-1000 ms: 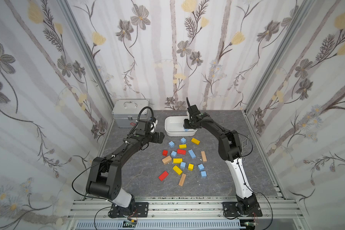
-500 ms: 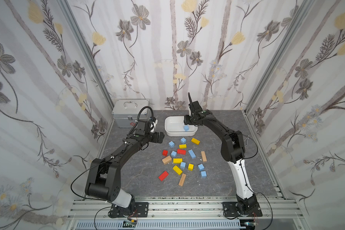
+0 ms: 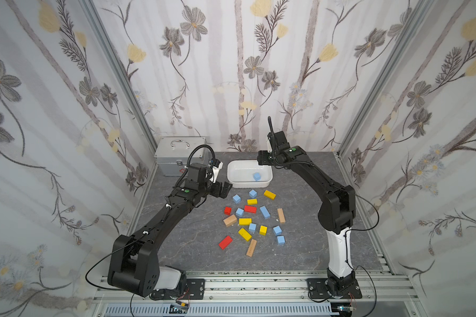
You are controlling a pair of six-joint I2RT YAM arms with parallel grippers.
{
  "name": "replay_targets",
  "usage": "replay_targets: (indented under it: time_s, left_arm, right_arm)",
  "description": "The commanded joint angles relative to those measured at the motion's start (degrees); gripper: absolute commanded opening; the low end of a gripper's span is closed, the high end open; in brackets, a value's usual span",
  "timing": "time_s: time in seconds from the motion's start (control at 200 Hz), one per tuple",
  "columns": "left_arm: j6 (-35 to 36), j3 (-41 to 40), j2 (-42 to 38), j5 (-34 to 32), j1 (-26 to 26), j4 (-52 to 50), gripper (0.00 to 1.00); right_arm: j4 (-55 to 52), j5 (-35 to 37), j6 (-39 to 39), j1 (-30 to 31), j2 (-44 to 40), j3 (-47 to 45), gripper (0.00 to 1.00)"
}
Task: Pick out the blue building blocks
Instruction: Pick up the building block from the center of the board.
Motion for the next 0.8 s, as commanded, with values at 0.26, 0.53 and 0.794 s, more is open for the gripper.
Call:
replay_targets:
  time_s: [0.26, 0.53, 0.794]
  left_arm:
    - [2.99, -3.06, -5.28, 0.26, -2.96, -1.41, 1.00]
    - [3.97, -6.22, -9.66, 1.91, -4.82, -3.00, 1.00]
    - [4.48, -9.01, -12.63, 2.22, -8.98, -5.69, 1.00]
  right_arm:
    - [6.75, 4.02, 0.94, 3.04, -18.57, -21.61, 0.74]
    - [7.42, 5.28, 2.18, 6.01, -33.97, -40.02, 0.76]
    - [3.73, 6.58, 5.92, 10.74, -47.64, -52.96, 0.84]
